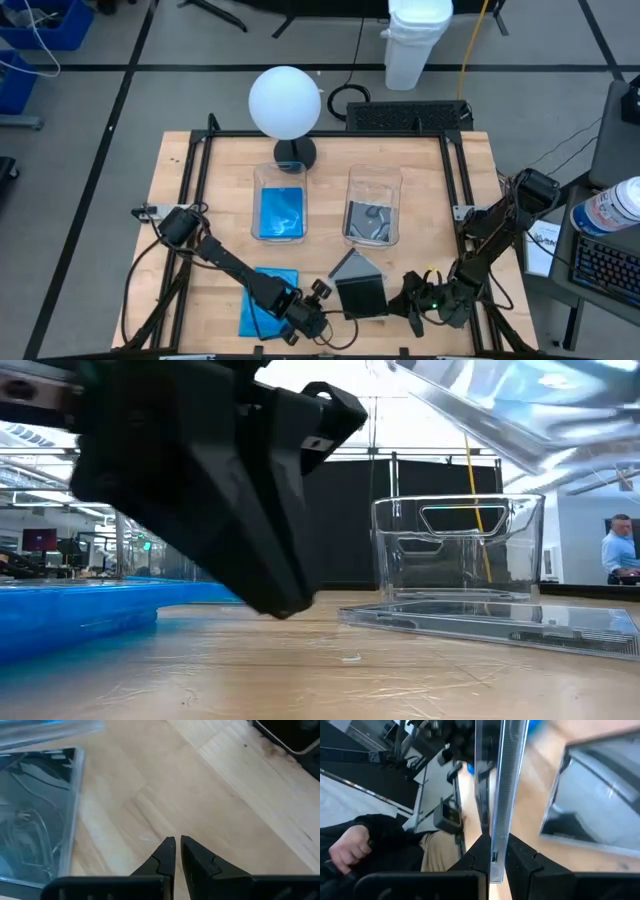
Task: Pick & place jewel cases by type
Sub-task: Put the black CD case into the right transparent bin
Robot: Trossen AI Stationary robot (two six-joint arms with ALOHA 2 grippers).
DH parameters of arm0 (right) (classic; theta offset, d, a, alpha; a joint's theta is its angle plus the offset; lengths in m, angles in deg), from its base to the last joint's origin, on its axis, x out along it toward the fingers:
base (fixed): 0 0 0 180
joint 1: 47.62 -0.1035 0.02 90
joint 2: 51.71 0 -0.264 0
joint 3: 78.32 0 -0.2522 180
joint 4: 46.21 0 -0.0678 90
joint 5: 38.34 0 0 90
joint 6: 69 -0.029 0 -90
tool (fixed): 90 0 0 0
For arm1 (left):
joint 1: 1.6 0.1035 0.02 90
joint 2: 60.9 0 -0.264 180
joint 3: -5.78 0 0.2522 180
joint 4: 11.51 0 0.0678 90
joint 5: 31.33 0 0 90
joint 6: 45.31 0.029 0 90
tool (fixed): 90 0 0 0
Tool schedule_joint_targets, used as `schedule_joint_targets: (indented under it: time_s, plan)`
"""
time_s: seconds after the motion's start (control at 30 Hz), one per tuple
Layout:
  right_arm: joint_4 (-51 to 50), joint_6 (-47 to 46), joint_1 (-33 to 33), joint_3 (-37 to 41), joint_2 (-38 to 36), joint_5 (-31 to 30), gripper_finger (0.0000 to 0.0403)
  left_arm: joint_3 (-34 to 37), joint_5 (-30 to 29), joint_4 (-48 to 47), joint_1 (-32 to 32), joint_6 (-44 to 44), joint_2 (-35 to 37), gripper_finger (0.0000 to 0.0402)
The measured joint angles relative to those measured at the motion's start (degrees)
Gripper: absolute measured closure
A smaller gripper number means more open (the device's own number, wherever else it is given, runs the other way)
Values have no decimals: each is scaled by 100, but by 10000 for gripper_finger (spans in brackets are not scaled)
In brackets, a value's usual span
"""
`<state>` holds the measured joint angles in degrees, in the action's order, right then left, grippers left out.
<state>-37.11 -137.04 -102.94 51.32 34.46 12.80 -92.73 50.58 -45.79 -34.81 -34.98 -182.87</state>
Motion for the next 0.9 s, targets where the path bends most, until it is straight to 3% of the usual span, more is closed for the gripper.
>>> schedule_joint_targets:
  time_s: [0.2, 0.43, 0.63, 0.9]
  plan:
    - [-201, 853, 224, 0, -687, -7, 374, 0, 0, -149, -137, -13, 0, 364]
    - [-1857, 1611, 852, -113, -2187, 53, 379, -2, -259, -176, -109, 25, 0, 364]
    - [-4905, 2077, 1859, -1569, -2943, 586, 379, -7, -156, -197, 16, -45, 2, 364]
    - [-9404, 2129, 3256, -4184, -2069, 1730, 379, -7, 98, -371, 117, -159, 7, 364]
